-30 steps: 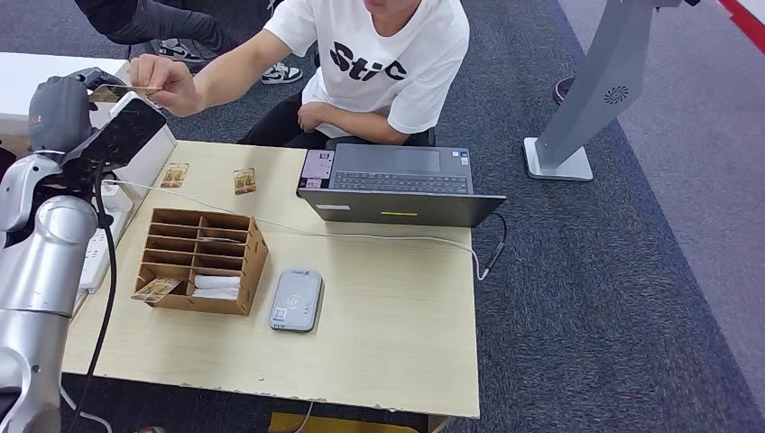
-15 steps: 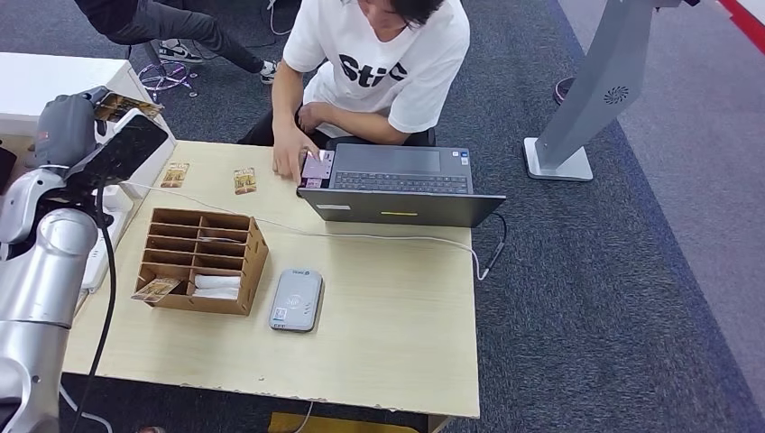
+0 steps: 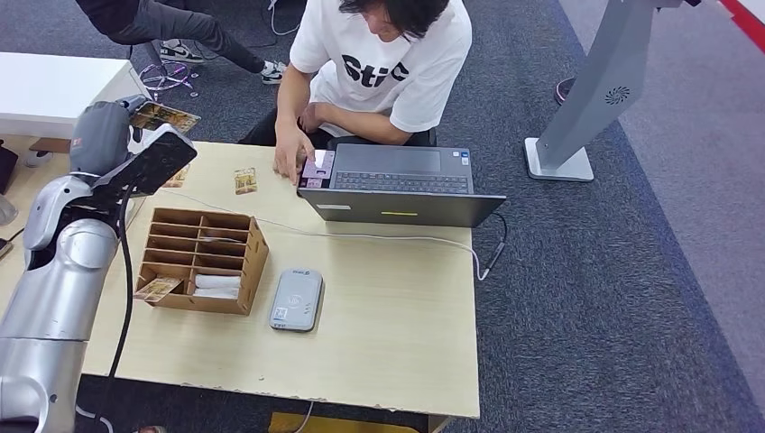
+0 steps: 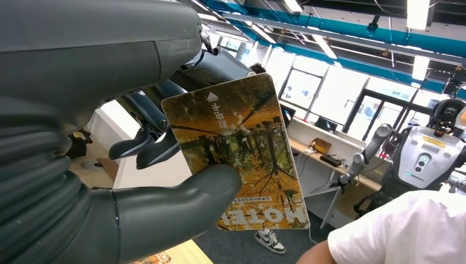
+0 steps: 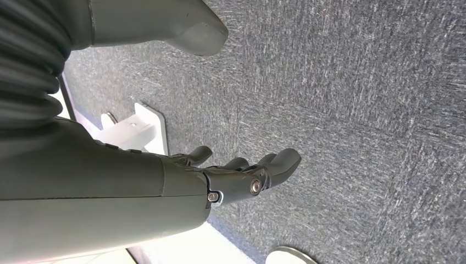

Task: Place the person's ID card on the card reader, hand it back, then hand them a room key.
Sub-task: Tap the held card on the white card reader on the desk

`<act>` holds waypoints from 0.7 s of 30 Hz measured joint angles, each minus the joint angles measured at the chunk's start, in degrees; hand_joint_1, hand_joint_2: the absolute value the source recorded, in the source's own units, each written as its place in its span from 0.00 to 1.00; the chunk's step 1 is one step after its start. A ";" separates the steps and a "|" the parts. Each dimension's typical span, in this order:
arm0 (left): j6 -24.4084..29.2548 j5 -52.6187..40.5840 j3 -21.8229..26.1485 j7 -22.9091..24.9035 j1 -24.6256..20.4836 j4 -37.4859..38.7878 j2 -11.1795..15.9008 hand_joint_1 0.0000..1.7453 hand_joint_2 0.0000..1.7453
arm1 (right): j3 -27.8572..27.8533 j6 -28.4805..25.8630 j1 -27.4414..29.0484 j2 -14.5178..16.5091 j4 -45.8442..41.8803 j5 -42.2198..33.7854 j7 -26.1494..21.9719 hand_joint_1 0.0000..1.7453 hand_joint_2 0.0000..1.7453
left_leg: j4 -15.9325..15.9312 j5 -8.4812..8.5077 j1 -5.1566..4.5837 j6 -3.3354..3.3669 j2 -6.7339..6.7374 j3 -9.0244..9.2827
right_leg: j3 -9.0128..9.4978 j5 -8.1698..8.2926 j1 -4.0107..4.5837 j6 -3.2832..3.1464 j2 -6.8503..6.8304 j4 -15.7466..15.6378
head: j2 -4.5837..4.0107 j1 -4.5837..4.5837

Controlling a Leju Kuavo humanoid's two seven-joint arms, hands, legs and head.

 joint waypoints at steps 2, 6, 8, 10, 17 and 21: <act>-0.02 0.01 -0.02 0.00 0.08 -0.26 -0.01 1.00 1.00 | 0.00 0.01 0.01 0.00 0.00 0.00 0.00 0.00 1.00 | 0.00 0.00 0.00 0.00 0.00 0.00 | 0.00 0.00 0.00 0.00 0.00 0.00 | 0.00 0.00; -0.02 0.02 -0.08 0.00 0.18 -0.53 -0.02 1.00 1.00 | 0.00 0.01 0.01 0.00 0.00 0.00 0.00 0.00 1.00 | 0.00 0.00 0.01 0.00 0.00 0.00 | 0.00 0.00 0.00 0.00 0.01 0.01 | 0.00 0.01; -0.03 0.03 -0.10 0.00 0.23 -0.63 -0.02 1.00 1.00 | 0.00 0.01 0.01 0.00 0.00 0.00 0.00 0.00 1.00 | 0.00 0.00 0.01 0.00 0.01 0.00 | 0.00 0.00 0.00 0.00 0.01 0.01 | 0.00 0.01; -0.38 0.21 -0.22 -0.12 0.29 -0.74 -0.03 1.00 1.00 | 0.00 0.00 0.01 0.00 0.00 -0.03 0.00 0.00 1.00 | 0.00 0.00 0.01 0.00 0.00 0.00 | 0.00 0.00 0.00 0.00 0.01 0.01 | 0.00 0.01; -6.18 2.95 -4.37 -0.73 3.43 -6.30 -0.22 1.00 1.00 | 0.00 -0.11 0.02 0.08 0.00 -0.88 -0.02 0.00 1.00 | 0.00 0.00 -0.01 0.01 -0.02 -0.02 | 0.01 0.00 -0.02 0.00 -0.01 -0.01 | 0.00 0.01; -7.37 3.78 -8.45 0.04 6.20 -10.60 -0.22 1.00 1.00 | -0.02 -0.20 0.04 0.13 0.00 -1.07 -0.02 0.00 1.00 | 0.00 -0.01 -0.01 0.01 -0.01 -0.04 | 0.00 0.00 -0.02 0.00 -0.01 -0.02 | 0.00 0.01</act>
